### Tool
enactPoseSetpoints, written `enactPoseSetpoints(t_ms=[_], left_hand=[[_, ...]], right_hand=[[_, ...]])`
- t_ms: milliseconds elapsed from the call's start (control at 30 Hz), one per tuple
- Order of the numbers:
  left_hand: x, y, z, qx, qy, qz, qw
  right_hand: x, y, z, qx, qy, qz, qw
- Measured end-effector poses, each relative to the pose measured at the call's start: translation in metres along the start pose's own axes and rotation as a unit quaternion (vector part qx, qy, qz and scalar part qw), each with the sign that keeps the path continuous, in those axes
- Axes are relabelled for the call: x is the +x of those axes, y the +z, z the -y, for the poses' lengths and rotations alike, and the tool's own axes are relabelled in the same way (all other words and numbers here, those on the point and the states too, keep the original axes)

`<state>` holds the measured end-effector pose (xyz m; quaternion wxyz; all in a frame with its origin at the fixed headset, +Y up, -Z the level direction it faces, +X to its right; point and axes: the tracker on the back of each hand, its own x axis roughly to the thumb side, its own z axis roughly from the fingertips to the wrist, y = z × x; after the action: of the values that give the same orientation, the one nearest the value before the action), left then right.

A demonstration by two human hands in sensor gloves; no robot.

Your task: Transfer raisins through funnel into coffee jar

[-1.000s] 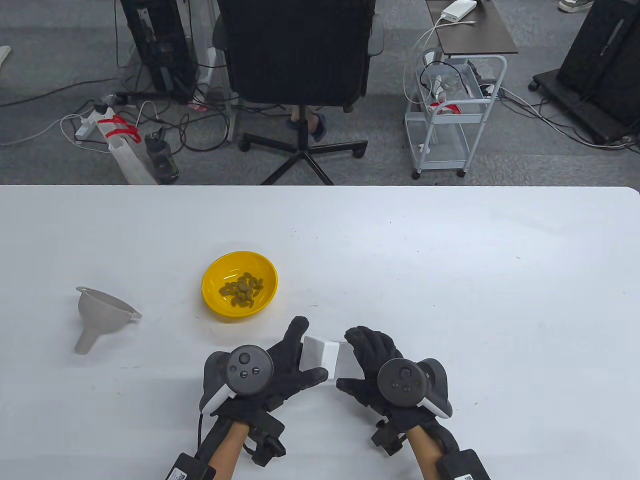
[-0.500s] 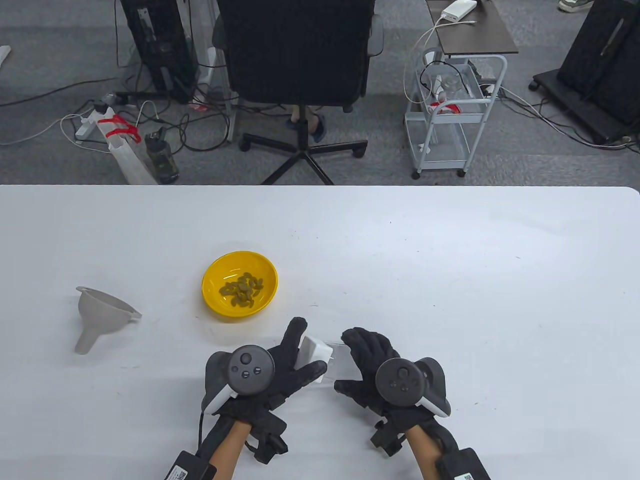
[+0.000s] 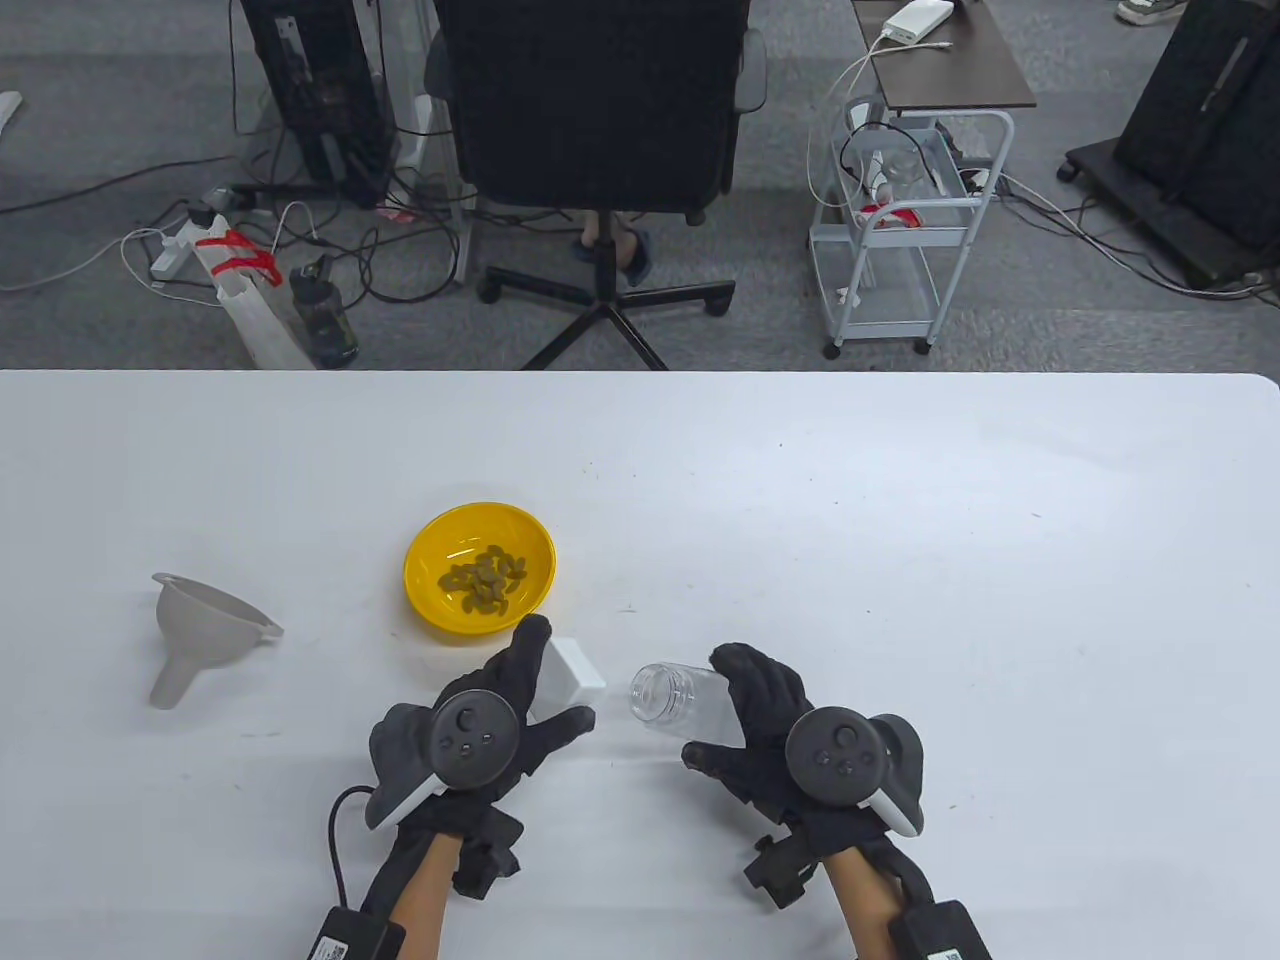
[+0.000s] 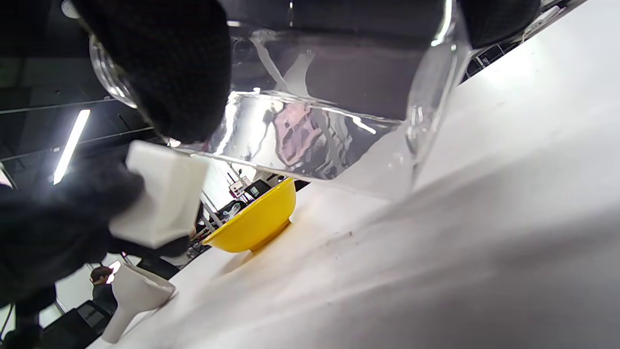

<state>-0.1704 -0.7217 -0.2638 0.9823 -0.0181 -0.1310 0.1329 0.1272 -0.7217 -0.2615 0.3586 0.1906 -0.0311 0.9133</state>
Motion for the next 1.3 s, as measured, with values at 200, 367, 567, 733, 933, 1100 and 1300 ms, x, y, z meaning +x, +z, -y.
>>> enactPoseSetpoints(t_ms=[200, 367, 567, 733, 933, 1100, 1300], left_hand=[[0.004, -0.006, 0.022, -0.118, -0.123, -0.012, 0.985], [0.003, -0.007, 0.027, -0.164, -0.129, -0.025, 0.978], [0.001, -0.002, 0.007, -0.099, -0.073, -0.022, 0.992], [-0.002, 0.005, -0.009, -0.049, -0.066, -0.017, 0.996], [-0.009, 0.005, -0.011, -0.044, -0.055, -0.023, 0.997], [-0.012, 0.005, -0.011, -0.047, -0.059, -0.029, 0.997], [-0.015, 0.006, -0.013, -0.042, -0.044, -0.033, 0.998]], right_hand=[[-0.005, 0.000, 0.002, -0.003, -0.034, -0.013, 0.999], [-0.010, 0.001, 0.005, -0.012, -0.077, -0.029, 0.997], [-0.014, 0.001, 0.010, -0.025, -0.082, -0.052, 0.995], [-0.020, -0.003, 0.014, -0.018, -0.117, -0.079, 0.990], [-0.034, -0.011, 0.009, 0.028, -0.150, -0.116, 0.981], [-0.046, -0.020, 0.004, 0.061, -0.147, -0.154, 0.975], [-0.047, -0.024, -0.003, 0.085, -0.127, -0.166, 0.974]])
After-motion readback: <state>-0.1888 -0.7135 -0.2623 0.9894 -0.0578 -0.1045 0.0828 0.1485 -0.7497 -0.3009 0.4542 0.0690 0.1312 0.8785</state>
